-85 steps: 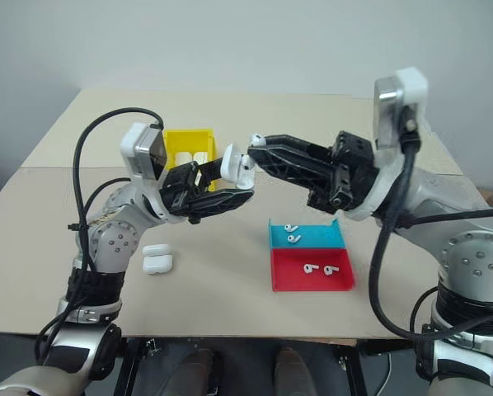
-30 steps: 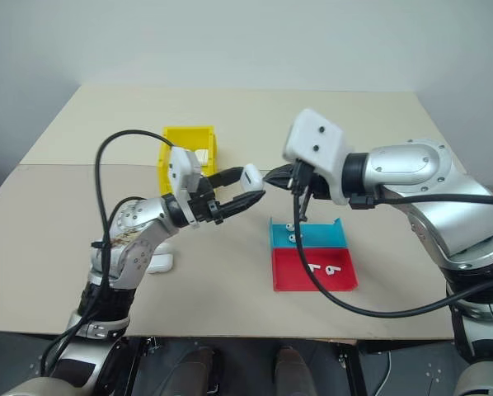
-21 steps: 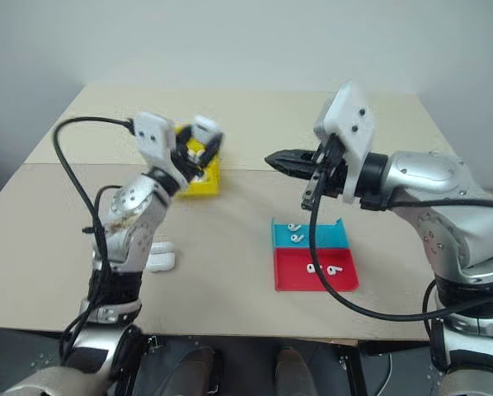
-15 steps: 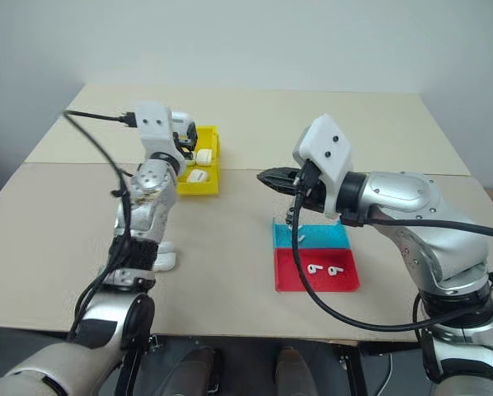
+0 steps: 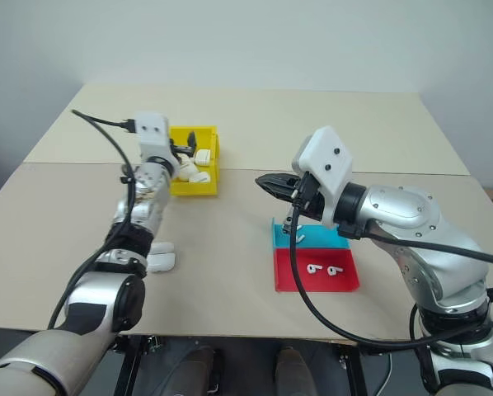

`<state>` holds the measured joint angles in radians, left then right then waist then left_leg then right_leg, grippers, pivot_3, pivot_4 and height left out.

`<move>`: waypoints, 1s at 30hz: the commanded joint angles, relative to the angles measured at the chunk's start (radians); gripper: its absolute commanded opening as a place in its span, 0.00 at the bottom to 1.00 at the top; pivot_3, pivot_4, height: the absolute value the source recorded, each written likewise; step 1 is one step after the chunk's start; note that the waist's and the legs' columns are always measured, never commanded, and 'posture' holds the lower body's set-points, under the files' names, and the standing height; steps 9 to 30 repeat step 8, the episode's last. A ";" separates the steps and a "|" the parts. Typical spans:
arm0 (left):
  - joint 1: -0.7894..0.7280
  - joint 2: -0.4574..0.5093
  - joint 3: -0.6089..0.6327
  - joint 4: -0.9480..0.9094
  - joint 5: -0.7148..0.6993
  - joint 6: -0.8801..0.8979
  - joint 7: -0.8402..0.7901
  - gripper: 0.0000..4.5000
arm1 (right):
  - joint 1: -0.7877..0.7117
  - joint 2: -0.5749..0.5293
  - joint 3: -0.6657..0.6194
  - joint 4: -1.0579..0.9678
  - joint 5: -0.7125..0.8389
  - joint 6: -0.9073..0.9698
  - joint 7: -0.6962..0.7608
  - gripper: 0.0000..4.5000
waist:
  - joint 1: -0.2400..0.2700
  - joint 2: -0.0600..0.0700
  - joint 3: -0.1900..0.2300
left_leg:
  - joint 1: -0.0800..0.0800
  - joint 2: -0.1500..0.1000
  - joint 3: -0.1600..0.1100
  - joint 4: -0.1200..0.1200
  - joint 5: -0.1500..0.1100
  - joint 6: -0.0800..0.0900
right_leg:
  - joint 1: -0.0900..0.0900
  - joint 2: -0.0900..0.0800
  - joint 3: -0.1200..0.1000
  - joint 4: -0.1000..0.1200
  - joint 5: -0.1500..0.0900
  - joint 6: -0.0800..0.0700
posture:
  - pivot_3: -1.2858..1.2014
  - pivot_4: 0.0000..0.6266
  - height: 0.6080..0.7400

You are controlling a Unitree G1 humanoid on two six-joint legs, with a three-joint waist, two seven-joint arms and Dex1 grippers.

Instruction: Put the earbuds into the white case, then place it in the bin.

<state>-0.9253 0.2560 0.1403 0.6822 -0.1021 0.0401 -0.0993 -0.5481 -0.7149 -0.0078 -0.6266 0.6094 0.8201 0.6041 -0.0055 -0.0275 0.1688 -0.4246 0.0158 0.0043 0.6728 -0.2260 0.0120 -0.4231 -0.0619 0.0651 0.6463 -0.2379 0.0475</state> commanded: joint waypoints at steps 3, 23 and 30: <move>0.321 0.193 -0.033 -0.600 -0.169 0.217 -0.367 0.99 | 0.133 0.027 0.003 -0.016 -0.079 -0.134 -0.003 0.00 | -0.018 0.000 0.000 | 0.000 0.001 0.000 -0.001 0.000 0.000 | 0.000 0.000 0.000 0.000 0.000 0.000 | 0.52 0.24 1.00; 0.688 0.478 0.080 -1.067 -0.416 0.409 -0.665 0.99 | 0.293 0.039 -0.032 -0.018 -0.113 -0.223 0.017 0.00 | -0.019 0.000 0.000 | 0.002 0.003 0.000 -0.003 0.001 -0.001 | 0.000 0.000 0.001 0.000 0.000 -0.001 | 0.52 0.24 1.00; 0.688 0.478 0.080 -1.067 -0.416 0.409 -0.665 0.99 | 0.293 0.039 -0.032 -0.018 -0.113 -0.223 0.017 0.00 | -0.019 0.000 0.000 | 0.002 0.003 0.000 -0.003 0.001 -0.001 | 0.000 0.000 0.001 0.000 0.000 -0.001 | 0.52 0.24 1.00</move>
